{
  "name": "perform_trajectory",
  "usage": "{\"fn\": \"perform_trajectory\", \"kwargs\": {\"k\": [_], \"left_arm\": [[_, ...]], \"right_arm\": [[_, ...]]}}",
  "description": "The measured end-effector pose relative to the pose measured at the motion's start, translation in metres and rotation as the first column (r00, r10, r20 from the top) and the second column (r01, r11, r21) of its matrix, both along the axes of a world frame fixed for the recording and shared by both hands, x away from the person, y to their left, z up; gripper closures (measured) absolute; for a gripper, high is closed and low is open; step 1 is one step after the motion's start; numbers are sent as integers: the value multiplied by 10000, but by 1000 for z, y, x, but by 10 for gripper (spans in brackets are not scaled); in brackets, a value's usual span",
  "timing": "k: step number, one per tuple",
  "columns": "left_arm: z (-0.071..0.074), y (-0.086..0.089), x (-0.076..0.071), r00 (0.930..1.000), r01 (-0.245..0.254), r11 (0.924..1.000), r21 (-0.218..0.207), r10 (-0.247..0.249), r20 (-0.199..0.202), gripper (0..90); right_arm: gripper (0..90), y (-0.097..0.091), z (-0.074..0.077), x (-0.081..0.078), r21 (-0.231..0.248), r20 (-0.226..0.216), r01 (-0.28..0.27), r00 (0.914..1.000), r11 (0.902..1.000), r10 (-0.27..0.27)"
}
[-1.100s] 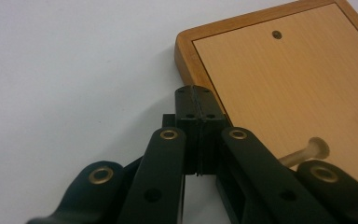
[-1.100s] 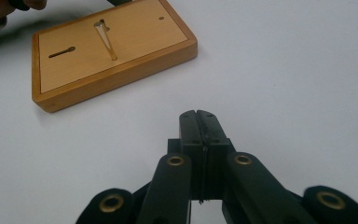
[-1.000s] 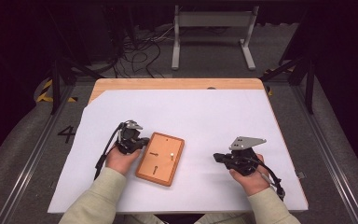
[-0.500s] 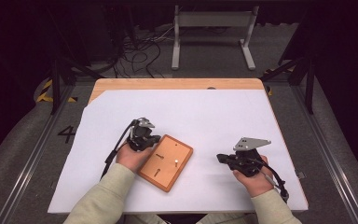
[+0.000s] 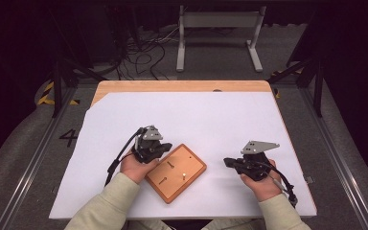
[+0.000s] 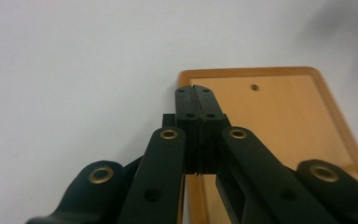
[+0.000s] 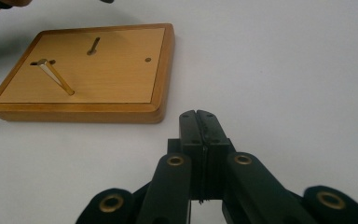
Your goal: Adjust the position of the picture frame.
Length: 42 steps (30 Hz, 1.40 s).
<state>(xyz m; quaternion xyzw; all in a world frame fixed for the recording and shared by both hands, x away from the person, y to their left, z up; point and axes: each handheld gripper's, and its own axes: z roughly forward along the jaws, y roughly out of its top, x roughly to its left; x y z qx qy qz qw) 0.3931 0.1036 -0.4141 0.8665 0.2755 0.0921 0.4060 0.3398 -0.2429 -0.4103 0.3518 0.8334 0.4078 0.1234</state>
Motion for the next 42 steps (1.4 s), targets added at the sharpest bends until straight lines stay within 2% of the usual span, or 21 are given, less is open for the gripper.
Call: {"fn": "perform_trajectory", "kwargs": {"k": [3, 9, 14, 17, 22, 24, 25, 28, 29, 31, 33, 37, 40, 42], "left_arm": [[7, 2, -10, 9993, 373, 9993, -11, -373, 82, 899], [14, -2, -32, 9938, 1111, 9930, 399, -1112, 1, 899], [16, 1, -50, 9855, 1696, 9843, 482, -1691, -146, 899], [17, 1, -56, 9814, 1914, 9805, 444, -1903, -269, 900], [15, -2, -68, 9674, 2504, 9668, 510, -2478, -518, 900], [13, -4, -72, 9602, 2751, 9599, 547, -2715, -661, 900], [11, -6, -73, 9536, 2964, 9530, 625, -2916, -753, 900], [5, -11, -72, 9446, 3200, 9437, 837, -3110, -1052, 900], [3, -13, -73, 9368, 3396, 9363, 891, -3284, -1206, 900], [0, -17, -75, 9283, 3610, 9268, 1036, -3464, -1354, 900], [-2, -21, -76, 9133, 3969, 9096, 1229, -3780, -1520, 900], [-12, -30, -77, 8887, 4426, 8827, 1578, -4082, -2089, 900], [-17, -34, -79, 8758, 4649, 8676, 1766, -4213, -2357, 900], [-17, -35, -79, 8714, 4736, 8617, 1822, -4284, -2391, 900]], "right_arm": [[900, 0, 0, 1, 14, 18, -30, 10000, 10000, 30], [900, -1, 1, 3, 53, 37, 6, 10000, 10000, -7], [900, -2, 1, 5, 67, 12, -2, 10000, 10000, 2], [900, -1, 1, 5, 72, -2, -21, 10000, 10000, 21], [900, 1, 2, 5, 50, 3, -100, 9999, 9999, 100], [900, 1, 2, 6, 37, 22, -115, 9999, 9999, 115], [900, 2, 2, 6, 33, 20, -116, 9999, 9999, 116], [900, 3, 1, 7, 22, -28, -171, 9998, 9999, 171], [899, 3, 1, 6, 13, -47, -205, 9998, 9998, 205], [897, 4, 1, 7, -11, -56, -228, 9997, 9997, 228], [896, 4, 1, 7, -1, -71, -229, 9997, 9997, 229], [893, 5, 0, 7, -3, -103, -328, 9994, 9995, 328], [891, 6, 0, 7, -21, -106, -384, 9992, 9993, 383], [891, 6, 0, 7, -20, -120, -388, 9992, 9992, 388]]}}
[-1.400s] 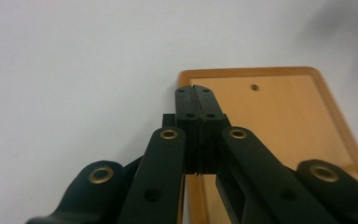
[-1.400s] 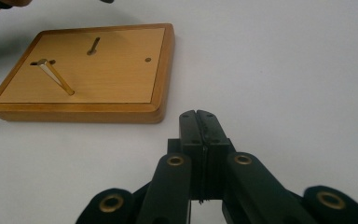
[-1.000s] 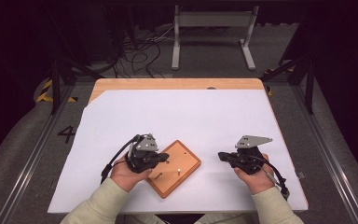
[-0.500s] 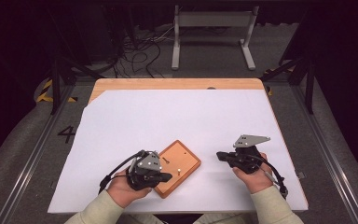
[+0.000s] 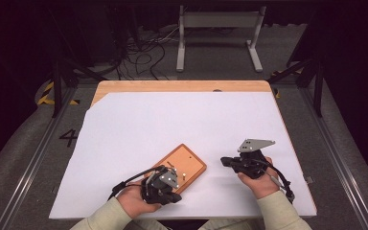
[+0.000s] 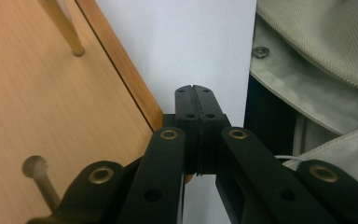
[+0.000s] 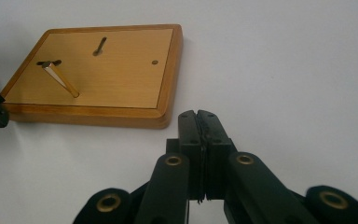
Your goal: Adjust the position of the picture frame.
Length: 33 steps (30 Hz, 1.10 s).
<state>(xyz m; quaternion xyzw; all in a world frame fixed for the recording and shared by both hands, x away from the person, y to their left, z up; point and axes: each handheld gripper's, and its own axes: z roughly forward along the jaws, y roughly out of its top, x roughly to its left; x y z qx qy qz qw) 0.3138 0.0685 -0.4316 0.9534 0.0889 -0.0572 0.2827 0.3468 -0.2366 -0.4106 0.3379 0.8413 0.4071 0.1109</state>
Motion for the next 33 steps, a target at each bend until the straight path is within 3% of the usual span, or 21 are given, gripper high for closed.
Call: {"fn": "perform_trajectory", "kwargs": {"k": [6, 9, 10, 11, 12, 13, 14, 17, 20, 21, 24, 26, 28, 29, 33], "left_arm": [[1, 1, 2, 9999, -119, 9999, -33, 118, -112, 900], [5, 5, 3, 9983, -552, 9982, -223, 556, 149, 900], [9, 14, 7, 9821, -1443, 9891, 286, 1397, 1265, 900], [9, 14, 7, 9821, -1443, 9891, 286, 1397, 1265, 900], [8, 24, 14, 9808, -1762, 9844, 43, 1752, 852, 900], [8, 24, 14, 9808, -1762, 9844, 43, 1752, 852, 900], [7, 29, 17, 9843, -1694, 9850, -319, 1708, 455, 900], [11, 21, 6, 9947, -1006, 9928, -644, 1017, 140, 900], [8, 8, -4, 9997, -232, 9993, -278, 233, 33, 900], [4, 3, -7, 10000, -14, 10000, 59, 14, -2, 900], [-3, -1, -8, 10000, 39, 9976, 697, -35, -47, 900], [-3, -1, -6, 9999, 81, 9976, 690, -73, -123, 900], [-3, -1, -6, 9987, -252, 9933, 1128, 200, 471, 900], [-3, 1, -4, 9977, -435, 9931, 1093, 375, 563, 900], [-4, 14, 8, 9935, -1079, 9902, 886, 1041, 465, 900]], "right_arm": [[891, 1, 0, 0, -1, -12, -50, 10000, 10000, 50], [891, 1, 0, 1, -22, 16, -65, 10000, 10000, 65], [891, 2, 0, 1, -9, -17, -70, 10000, 10000, 70], [891, 2, 0, 1, -6, -30, -77, 10000, 10000, 77], [891, 2, -1, 1, -11, -47, -81, 10000, 10000, 81], [890, 2, -1, 1, -14, -43, -95, 9999, 10000, 95], [890, 3, -1, 1, -15, -38, -106, 9999, 9999, 106], [890, 3, -1, 2, -2, -39, -115, 9999, 9999, 115], [885, 4, -2, 2, -30, -95, -120, 9999, 9999, 120], [885, 4, -2, 2, -28, -92, -128, 9999, 9999, 128], [885, 4, -1, 1, 3, -78, -145, 9999, 9999, 145], [886, 3, -1, 1, -7, -54, -154, 9999, 9999, 154], [886, 3, 0, 1, 10, -40, -152, 9999, 9999, 152], [886, 3, 0, 1, 8, -26, -155, 9999, 9999, 155], [886, 3, -1, 1, 5, -54, -161, 9999, 9999, 161]]}}
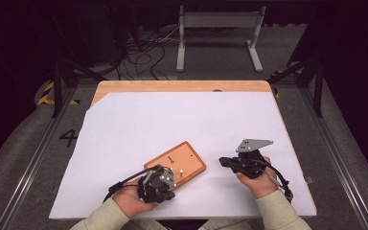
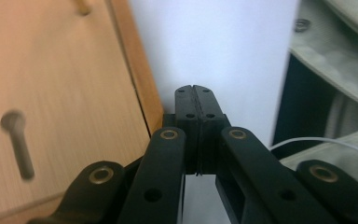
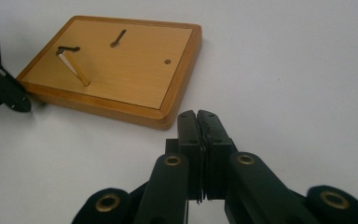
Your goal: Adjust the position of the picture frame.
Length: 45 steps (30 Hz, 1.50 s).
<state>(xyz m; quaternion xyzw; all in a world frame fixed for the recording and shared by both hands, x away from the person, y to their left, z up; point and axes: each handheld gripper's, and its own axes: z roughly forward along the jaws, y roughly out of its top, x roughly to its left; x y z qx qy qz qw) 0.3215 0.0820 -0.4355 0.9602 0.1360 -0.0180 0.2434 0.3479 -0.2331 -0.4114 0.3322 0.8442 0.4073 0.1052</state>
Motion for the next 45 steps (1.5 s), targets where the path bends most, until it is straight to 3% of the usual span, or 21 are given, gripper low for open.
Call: {"fn": "perform_trajectory", "kwargs": {"k": [4, 10, 15, 17, 19, 21, 27, 28, 30, 32, 33, 36, 39, 41, 42, 45], "left_arm": [[0, 13, 12, 9974, -722, 9973, -98, 722, 66, 900], [-2, 24, 23, 9914, -1254, 9918, -231, 1262, 345, 900], [-5, 37, 32, 9759, -2078, 9777, -321, 2094, 608, 900], [-7, 41, 34, 9701, -2393, 9699, -449, 2408, 293, 900], [-8, 45, 39, 9701, -2373, 9694, -626, 2398, 365, 900], [-8, 46, 37, 9647, -2594, 9641, -562, 2614, 318, 900], [-6, 49, 37, 9624, -2661, 9626, -508, 2683, 418, 898], [-4, 51, 36, 9665, -2510, 9653, -725, 2541, 366, 897], [4, 55, 32, 9680, -2463, 9622, -1162, 2502, 205, 842], [10, 60, 31, 9690, -2351, 9566, -1724, 2445, 351, 794], [13, 63, 32, 9676, -2336, 9514, -2007, 2479, 487, 763], [19, 74, 32, 9559, -2486, 9247, -2883, 2823, 808, 656], [24, 87, 30, 9340, -2871, 8811, -3757, 3445, 943, 543], [27, 96, 29, 9167, -3133, 8471, -4292, 3878, 963, 474], [28, 99, 29, 9021, -3300, 8253, -4582, 4187, 1044, 449], [29, 105, 29, 8824, -3452, 8020, -4874, 4543, 1225, 369]], "right_arm": [[885, 0, -1, 1, -18, -21, 8, 10000, 10000, -8], [885, 0, -2, 1, -31, -50, 19, 10000, 10000, -19], [885, -1, -1, 1, -4, -44, 25, 10000, 10000, -25], [886, 0, -1, 1, -8, -46, 19, 10000, 10000, -19], [885, 0, -2, 1, -11, -50, 8, 10000, 10000, -8], [885, 0, -2, 1, -10, -74, 9, 10000, 10000, -9], [885, 0, -3, 2, -5, -92, 5, 10000, 10000, -5], [884, 0, -3, 2, -1, -84, 8, 10000, 10000, -8], [879, 0, -2, 2, 29, -72, 17, 10000, 10000, -16], [868, -2, -2, 2, 32, -46, 60, 10000, 10000, -59], [854, -2, -2, 2, 24, -7, 97, 10000, 9999, -97], [803, -4, -1, 2, 29, 236, 216, 9995, 9998, -217], [742, -7, 2, 2, 175, 635, 236, 9977, 9996, -247], [689, -10, 3, 2, 324, 836, 203, 9962, 9993, -230], [669, -11, 3, 2, 388, 920, 167, 9956, 9991, -202], [658, -14, 3, 3, 406, 916, 199, 9955, 9990, -236]]}}
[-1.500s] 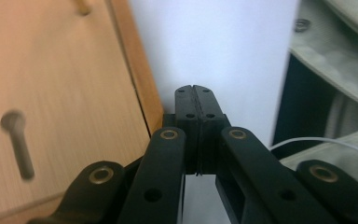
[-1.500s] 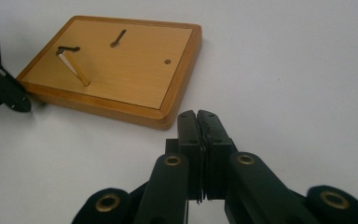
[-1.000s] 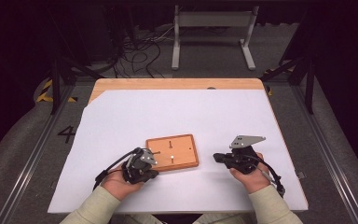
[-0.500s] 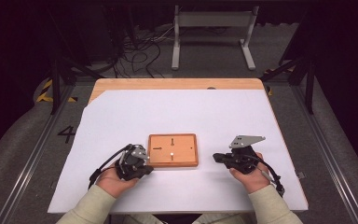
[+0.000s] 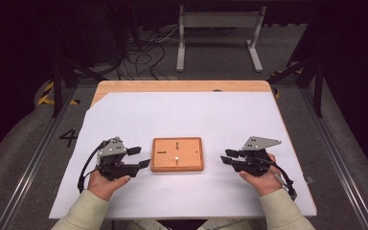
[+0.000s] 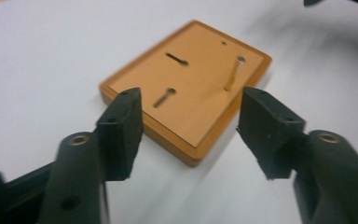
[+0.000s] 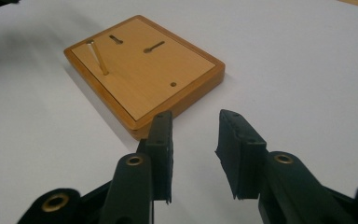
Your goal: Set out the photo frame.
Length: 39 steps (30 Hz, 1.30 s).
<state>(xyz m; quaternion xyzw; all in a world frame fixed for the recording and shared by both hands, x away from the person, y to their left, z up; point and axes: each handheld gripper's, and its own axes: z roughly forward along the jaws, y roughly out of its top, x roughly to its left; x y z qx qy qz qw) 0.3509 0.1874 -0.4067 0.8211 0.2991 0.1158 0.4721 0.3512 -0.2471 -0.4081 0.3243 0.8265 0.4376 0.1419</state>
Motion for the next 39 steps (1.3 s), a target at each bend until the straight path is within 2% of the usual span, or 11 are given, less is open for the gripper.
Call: {"fn": "perform_trajectory", "kwargs": {"k": [3, 6, 9, 12, 13, 15, 19, 21, 23, 30, 39], "left_arm": [[1, 1, 0, 9999, -115, 9998, -153, 116, 82, 318], [3, 3, 1, 9999, 134, 9974, -702, -137, -49, 230], [3, 4, 3, 10000, 63, 9958, -909, -62, 8, 187], [1, 3, 3, 9983, -260, 9925, -1192, 319, 481, 182], [1, 3, 3, 9983, -260, 9925, -1192, 319, 481, 174], [0, 3, 2, 9959, -327, 9890, -1442, 444, 783, 168], [-1, 0, 1, 9938, -317, 9855, -1665, 488, 1001, 170], [-3, -3, 0, 9915, -369, 9772, -2092, 619, 1144, 181], [-4, -8, 2, 9908, -307, 9739, -2247, 593, 1216, 186], [-6, -26, 4, 9900, -261, 9748, -2215, 560, 1298, 196], [-5, -45, 8, 9906, -137, 9839, -1784, 376, 1314, 233]], "right_arm": [[639, -2, 0, 1, 50, 5, 86, 10000, 9999, -86], [598, -5, 0, 1, 23, 51, 247, 9997, 9997, -247], [575, -6, 0, 2, 53, 17, 391, 9992, 9992, -391], [552, -7, 1, 2, 78, 127, 481, 9988, 9988, -482], [552, -7, 1, 2, 78, 127, 481, 9988, 9988, -482], [526, -9, 2, 1, 137, 327, 599, 9976, 9981, -603], [524, -11, 3, 0, 123, 403, 702, 9967, 9975, -706], [514, -12, 3, 0, 80, 450, 795, 9958, 9968, -797], [502, -12, 2, 0, 80, 496, 897, 9947, 9959, -900], [491, -17, 3, 0, 149, 479, 1107, 9926, 9937, -1113], [491, -18, 3, -1, 154, 477, 1148, 9922, 9933, -1154]]}}
